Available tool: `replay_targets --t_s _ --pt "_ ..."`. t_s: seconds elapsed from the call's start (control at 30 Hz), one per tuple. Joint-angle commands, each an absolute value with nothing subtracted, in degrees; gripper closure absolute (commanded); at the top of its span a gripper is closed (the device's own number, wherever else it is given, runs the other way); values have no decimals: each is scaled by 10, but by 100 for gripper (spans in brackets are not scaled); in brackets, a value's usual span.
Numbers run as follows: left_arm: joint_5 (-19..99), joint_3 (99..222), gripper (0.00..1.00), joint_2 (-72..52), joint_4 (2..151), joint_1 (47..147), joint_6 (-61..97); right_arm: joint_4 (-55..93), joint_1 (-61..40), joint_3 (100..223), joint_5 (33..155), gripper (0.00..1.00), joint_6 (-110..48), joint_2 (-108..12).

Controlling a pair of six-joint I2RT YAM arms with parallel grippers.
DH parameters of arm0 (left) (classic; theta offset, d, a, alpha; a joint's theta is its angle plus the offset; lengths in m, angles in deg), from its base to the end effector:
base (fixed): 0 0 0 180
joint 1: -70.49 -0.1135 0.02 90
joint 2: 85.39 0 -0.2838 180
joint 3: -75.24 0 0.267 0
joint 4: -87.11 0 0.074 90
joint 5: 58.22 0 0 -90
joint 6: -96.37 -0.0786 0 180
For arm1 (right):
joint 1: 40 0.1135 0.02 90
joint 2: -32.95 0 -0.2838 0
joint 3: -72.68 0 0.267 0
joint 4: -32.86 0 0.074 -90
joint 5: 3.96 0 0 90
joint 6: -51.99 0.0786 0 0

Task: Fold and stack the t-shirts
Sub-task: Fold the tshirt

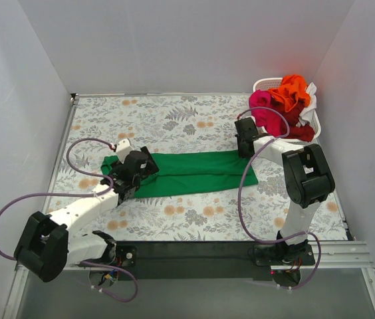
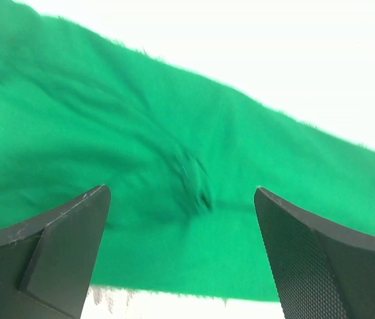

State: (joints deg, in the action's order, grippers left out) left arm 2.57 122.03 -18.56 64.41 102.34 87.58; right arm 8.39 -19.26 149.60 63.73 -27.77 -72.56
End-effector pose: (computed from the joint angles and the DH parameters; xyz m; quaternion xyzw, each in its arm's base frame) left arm 0.2444 -0.1067 0.1861 -0.4620 0.7634 -0.1962 0.4066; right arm 0.4020 0.1203 0.1419 -0.0241 0.9323 -0.0938 0.3485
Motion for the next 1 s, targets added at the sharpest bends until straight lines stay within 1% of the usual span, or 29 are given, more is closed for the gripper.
replay_targets --t_s 0.0,0.13,0.53,0.63,0.7,0.8,0.97 --pt "-10 1243 16 -160 644 985 853 75 -213 1494 634 99 -284 -734" --pt "12 1256 16 -79 688 932 836 75 -222 1489 638 99 -286 -729" --pt "40 1346 16 99 779 878 788 74 -256 1485 638 99 -288 -718" --pt "86 1372 15 133 804 853 771 71 -262 1491 643 99 -290 -719" --pt "109 1390 16 145 825 850 745 70 -263 1502 656 99 -293 -719" --pt "151 1417 16 158 816 850 740 68 -262 1523 683 99 -302 -720" --pt "156 1402 16 86 816 853 742 66 -247 1524 720 98 -306 -670"
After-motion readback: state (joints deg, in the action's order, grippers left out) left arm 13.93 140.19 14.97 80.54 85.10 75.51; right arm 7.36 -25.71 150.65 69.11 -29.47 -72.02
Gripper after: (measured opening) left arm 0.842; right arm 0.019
